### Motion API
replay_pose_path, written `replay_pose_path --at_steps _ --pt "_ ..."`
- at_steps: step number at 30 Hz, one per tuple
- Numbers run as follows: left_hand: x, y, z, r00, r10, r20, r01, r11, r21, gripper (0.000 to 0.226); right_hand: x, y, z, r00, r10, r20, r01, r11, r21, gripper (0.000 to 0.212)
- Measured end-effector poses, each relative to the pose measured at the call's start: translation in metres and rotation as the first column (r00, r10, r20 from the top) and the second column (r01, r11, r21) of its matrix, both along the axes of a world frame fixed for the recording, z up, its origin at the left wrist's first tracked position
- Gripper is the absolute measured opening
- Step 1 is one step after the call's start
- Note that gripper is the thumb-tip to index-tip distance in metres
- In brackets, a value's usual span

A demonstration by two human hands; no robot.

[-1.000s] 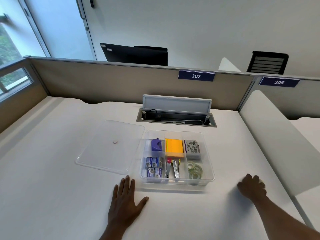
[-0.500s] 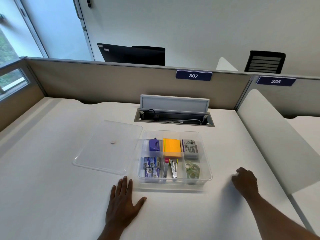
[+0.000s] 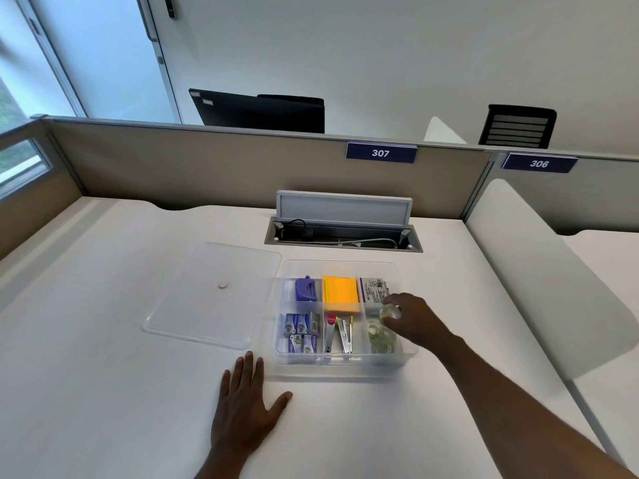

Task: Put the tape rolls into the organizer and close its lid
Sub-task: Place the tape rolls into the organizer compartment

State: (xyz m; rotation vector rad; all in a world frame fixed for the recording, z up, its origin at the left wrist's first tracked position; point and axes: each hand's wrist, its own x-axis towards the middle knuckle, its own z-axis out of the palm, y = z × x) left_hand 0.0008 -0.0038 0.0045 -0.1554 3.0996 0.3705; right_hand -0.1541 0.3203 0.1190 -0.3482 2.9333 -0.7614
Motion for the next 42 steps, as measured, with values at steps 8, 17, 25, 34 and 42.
replay_pose_path --at_steps 8,17,25,34,42 --pt "0.0 0.0 -0.001 1.0 0.002 -0.01 -0.002 1.0 -0.009 0.098 0.01 -0.01 -0.009 0.998 -0.056 0.019 0.055 0.998 0.037 0.042" --pt "0.0 -0.001 -0.003 1.0 0.006 -0.015 -0.006 1.0 -0.008 0.098 0.005 -0.014 -0.003 0.976 -0.197 -0.097 0.205 0.975 0.081 0.028" --pt "0.001 0.0 0.001 1.0 -0.004 -0.013 0.004 1.0 -0.017 0.097 0.005 -0.022 -0.008 0.972 -0.231 -0.047 0.234 0.967 0.104 0.021" --pt "0.002 0.0 0.005 1.0 -0.022 0.003 0.023 0.999 -0.03 0.092 0.013 -0.029 -0.012 0.963 -0.256 0.08 0.239 0.955 0.176 0.04" --pt "0.002 0.0 0.004 1.0 -0.023 -0.012 0.023 0.999 -0.03 0.092 0.016 -0.035 -0.015 0.946 -0.319 0.054 0.3 0.928 0.22 0.024"
